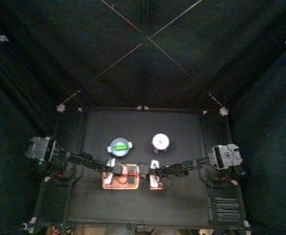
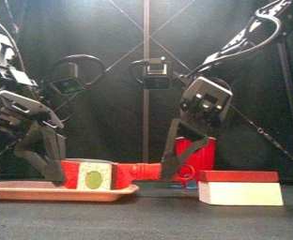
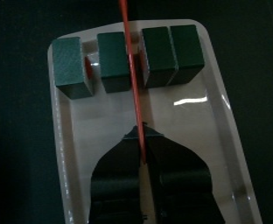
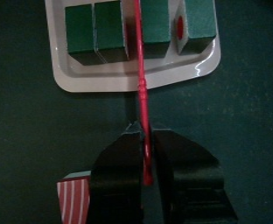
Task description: Cut sushi roll
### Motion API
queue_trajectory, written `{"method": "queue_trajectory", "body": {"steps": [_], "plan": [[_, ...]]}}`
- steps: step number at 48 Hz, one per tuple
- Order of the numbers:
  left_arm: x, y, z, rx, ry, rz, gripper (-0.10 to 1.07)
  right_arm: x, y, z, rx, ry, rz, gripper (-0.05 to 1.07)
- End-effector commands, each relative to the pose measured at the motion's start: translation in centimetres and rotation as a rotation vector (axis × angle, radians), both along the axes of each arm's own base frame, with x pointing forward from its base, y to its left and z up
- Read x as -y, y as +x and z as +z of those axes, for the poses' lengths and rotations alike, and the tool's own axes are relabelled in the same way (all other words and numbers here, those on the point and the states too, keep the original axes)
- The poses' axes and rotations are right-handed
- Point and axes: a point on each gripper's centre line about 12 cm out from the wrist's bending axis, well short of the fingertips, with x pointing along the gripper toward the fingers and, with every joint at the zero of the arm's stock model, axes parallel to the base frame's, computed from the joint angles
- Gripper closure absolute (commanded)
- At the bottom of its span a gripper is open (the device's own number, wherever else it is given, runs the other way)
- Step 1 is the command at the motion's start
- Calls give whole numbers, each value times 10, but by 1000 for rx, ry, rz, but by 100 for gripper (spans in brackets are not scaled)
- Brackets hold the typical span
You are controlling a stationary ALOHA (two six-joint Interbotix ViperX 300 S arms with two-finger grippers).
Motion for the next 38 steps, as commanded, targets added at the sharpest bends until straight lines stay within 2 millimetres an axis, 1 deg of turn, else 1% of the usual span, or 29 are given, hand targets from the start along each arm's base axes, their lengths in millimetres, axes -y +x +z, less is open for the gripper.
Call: {"method": "queue_trajectory", "body": {"steps": [1, 11, 16, 21, 24, 28, 38], "plan": [[1, 6, 10, 40, 1, -7, 64, 2, 7, 30, 79, -5, 4, 61], [8, 6, 33, 119, -3, -34, 64, 0, 8, 54, 133, -34, 31, 61], [15, 4, 42, 154, -9, -59, 64, -6, 6, 61, 154, -35, 51, 61], [25, -1, 50, 186, -18, -98, 64, -16, 5, 63, 159, -36, 77, 61], [31, -4, 51, 195, -17, -127, 64, -21, 5, 64, 163, -40, 93, 61], [33, -5, 52, 198, -11, -142, 64, -26, 4, 65, 164, -47, 113, 61], [33, -4, 50, 195, -7, -148, 64, -28, 4, 65, 165, -51, 121, 61]]}}
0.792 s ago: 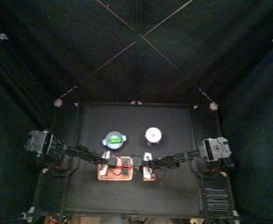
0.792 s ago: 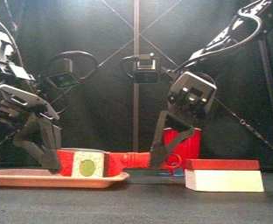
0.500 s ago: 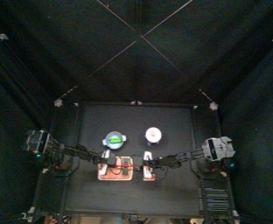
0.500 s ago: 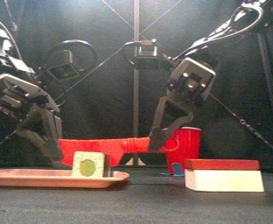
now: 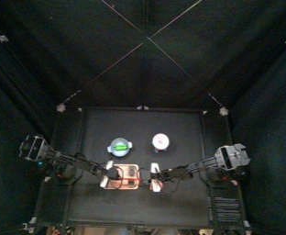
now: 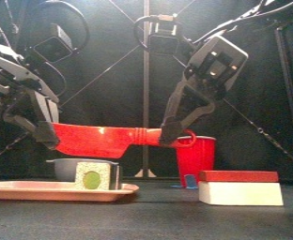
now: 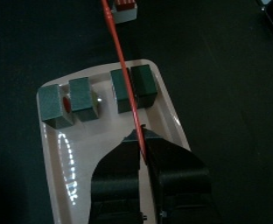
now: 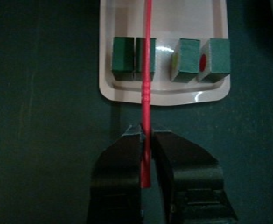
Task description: Cut sushi roll
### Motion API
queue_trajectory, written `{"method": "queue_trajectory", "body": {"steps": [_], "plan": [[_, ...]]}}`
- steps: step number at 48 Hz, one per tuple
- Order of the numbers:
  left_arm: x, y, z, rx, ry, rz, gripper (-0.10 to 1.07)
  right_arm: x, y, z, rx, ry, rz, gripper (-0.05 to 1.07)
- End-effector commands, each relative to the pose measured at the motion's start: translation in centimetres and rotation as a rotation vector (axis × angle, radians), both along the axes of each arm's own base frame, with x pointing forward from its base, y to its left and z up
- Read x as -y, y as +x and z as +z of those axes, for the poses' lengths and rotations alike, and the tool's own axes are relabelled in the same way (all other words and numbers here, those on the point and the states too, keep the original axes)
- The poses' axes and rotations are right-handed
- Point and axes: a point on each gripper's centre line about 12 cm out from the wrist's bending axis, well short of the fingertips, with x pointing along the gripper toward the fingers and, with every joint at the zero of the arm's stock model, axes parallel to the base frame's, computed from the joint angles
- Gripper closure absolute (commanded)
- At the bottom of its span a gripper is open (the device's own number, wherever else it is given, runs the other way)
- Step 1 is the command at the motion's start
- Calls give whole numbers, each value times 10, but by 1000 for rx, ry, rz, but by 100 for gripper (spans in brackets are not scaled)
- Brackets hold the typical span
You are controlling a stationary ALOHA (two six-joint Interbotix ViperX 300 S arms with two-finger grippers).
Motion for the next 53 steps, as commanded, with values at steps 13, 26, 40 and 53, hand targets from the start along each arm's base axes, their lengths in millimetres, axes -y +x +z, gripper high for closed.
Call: {"method": "queue_trajectory", "body": {"steps": [13, 26, 40, 53], "plan": [[7, 1, -1, 10, -4, -30, 64, -7, 1, 20, 57, 16, 16, 61], [7, 2, -7, -10, 1, -31, 64, -9, -1, 13, 37, 31, 7, 61], [9, 1, -7, -13, 0, -36, 64, -10, -3, 9, 24, 44, -2, 61], [11, 0, -11, -24, 2, -45, 64, -9, -3, 5, 13, 53, -11, 61]]}}
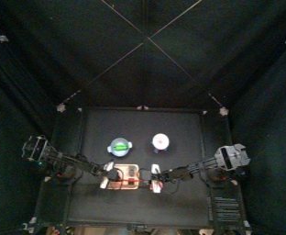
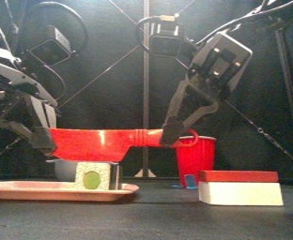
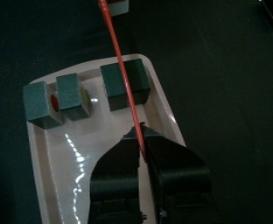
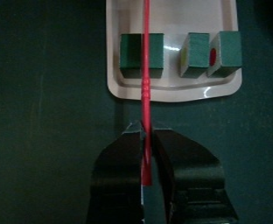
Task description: Cut sushi roll
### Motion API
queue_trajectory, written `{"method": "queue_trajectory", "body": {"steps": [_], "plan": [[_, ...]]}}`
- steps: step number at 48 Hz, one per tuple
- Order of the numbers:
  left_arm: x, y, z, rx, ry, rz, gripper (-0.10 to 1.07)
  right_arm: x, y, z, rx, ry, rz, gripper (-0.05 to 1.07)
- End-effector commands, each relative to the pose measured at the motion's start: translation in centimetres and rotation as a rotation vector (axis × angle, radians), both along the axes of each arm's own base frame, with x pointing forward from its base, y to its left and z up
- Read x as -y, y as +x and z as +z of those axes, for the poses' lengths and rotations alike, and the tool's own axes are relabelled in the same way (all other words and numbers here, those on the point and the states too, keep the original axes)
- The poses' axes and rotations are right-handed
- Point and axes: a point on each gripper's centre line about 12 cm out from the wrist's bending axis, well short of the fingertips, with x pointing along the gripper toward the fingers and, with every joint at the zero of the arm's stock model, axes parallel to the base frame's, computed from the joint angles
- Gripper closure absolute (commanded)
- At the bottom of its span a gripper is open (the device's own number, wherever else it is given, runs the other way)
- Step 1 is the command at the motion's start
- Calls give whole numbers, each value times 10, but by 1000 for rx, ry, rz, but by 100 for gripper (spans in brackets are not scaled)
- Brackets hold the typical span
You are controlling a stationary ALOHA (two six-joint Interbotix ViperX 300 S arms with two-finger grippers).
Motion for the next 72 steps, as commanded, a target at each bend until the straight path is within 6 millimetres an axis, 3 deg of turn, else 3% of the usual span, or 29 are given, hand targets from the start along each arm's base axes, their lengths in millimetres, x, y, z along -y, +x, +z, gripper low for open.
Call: {"method": "queue_trajectory", "body": {"steps": [1, 42, 59, 72], "plan": [[4, 2, 2, 9, 1, -16, 64, 0, 1, 8, 21, 4, 0, 61], [3, 4, -6, -23, 8, -8, 64, 0, 4, -2, -4, 11, -9, 61], [3, 6, -30, -105, 10, 7, 64, -2, 10, -23, -53, 33, -35, 61], [4, 9, -32, -111, 14, 9, 64, -2, 10, -27, -62, 34, -37, 61]]}}
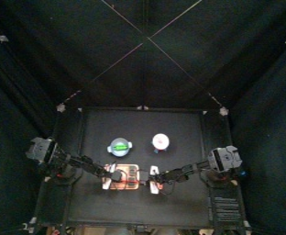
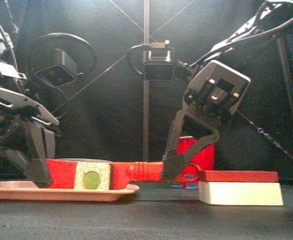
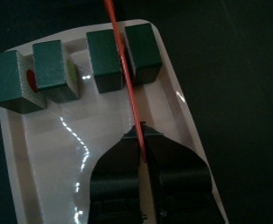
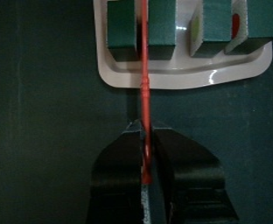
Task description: Cut sushi roll
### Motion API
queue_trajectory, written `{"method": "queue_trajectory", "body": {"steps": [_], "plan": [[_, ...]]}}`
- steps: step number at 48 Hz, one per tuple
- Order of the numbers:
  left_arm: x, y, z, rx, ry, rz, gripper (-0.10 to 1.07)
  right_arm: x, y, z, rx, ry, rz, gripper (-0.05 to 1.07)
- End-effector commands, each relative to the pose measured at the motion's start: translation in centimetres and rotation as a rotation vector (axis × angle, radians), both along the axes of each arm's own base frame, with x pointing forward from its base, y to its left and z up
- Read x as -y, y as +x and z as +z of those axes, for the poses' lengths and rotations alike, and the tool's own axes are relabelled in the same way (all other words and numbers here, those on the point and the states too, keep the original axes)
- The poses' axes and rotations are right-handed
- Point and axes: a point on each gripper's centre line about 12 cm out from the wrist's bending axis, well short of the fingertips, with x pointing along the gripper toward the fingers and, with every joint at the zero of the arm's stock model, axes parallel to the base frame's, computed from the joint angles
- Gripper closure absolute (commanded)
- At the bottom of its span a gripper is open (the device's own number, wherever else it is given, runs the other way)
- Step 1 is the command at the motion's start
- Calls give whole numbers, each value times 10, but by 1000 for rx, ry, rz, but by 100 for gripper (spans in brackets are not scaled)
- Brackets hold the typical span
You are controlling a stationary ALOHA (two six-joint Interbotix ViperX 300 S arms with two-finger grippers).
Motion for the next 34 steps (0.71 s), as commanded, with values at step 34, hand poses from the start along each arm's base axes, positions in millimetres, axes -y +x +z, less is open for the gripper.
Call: {"method": "queue_trajectory", "body": {"steps": [34], "plan": [[-2, 3, 9, 22, 8, 3, 64, 5, 5, 26, 64, 1, -7, 61]]}}
